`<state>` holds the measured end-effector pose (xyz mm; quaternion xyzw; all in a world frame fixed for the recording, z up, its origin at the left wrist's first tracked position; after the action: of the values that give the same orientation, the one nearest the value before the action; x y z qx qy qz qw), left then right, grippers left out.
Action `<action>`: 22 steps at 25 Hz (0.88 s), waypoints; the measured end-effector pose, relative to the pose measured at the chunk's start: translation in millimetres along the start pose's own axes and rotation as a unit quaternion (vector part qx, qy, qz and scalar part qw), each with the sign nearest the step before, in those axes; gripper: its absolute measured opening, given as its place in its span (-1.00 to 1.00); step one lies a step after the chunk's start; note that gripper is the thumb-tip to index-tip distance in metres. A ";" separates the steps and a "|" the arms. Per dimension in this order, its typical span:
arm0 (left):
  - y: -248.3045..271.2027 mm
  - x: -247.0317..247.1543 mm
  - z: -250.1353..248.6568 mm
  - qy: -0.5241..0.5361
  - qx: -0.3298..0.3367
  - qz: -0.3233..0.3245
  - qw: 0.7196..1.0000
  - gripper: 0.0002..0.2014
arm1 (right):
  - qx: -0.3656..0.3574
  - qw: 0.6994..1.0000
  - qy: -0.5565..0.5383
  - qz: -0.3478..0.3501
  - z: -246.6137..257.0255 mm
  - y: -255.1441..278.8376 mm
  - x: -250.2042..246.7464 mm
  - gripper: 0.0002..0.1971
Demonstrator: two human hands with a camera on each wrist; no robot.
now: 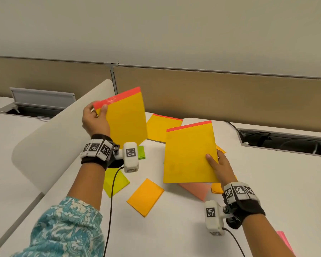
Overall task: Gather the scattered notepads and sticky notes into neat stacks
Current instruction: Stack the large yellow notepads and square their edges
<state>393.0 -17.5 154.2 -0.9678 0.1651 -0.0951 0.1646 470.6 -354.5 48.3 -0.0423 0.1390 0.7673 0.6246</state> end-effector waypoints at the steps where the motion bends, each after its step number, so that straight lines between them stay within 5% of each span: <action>1: 2.9 2.0 -14.8 0.015 0.003 0.019 1.000 -0.62 | -0.004 1.000 0.000 0.005 3.4 4.7 0.5 -0.58; 9: 68.4 21.9 -14.6 0.102 -0.272 0.201 0.935 -0.64 | 0.014 0.987 -0.102 0.124 29.2 47.9 4.4 -0.74; 15: 102.9 26.3 15.4 0.009 -0.305 0.189 0.933 -0.72 | 0.060 0.973 -0.167 0.151 23.6 64.3 -4.5 -0.69; 20: 119.9 19.4 20.6 0.010 -0.340 0.247 0.907 -0.84 | 0.086 0.972 -0.156 0.154 19.3 70.5 -6.0 -0.72; 22: 125.0 19.1 19.9 0.014 -0.321 0.253 0.913 -0.59 | 0.087 0.981 -0.089 0.148 20.2 72.3 -5.4 -0.77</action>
<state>379.4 -129.9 94.5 -0.8929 0.4284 -0.0061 -0.1384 403.8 -367.4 80.5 0.1022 0.1537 0.8369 0.5153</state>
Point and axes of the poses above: each hand's wrist, its own y-axis away from the middle knuckle, its own x-axis out of the palm, z = x × y, the point moved 2 cm from there along -y, towards the middle knuckle, and after that the axes turned 6 degrees about x, right-handed, at the moved point
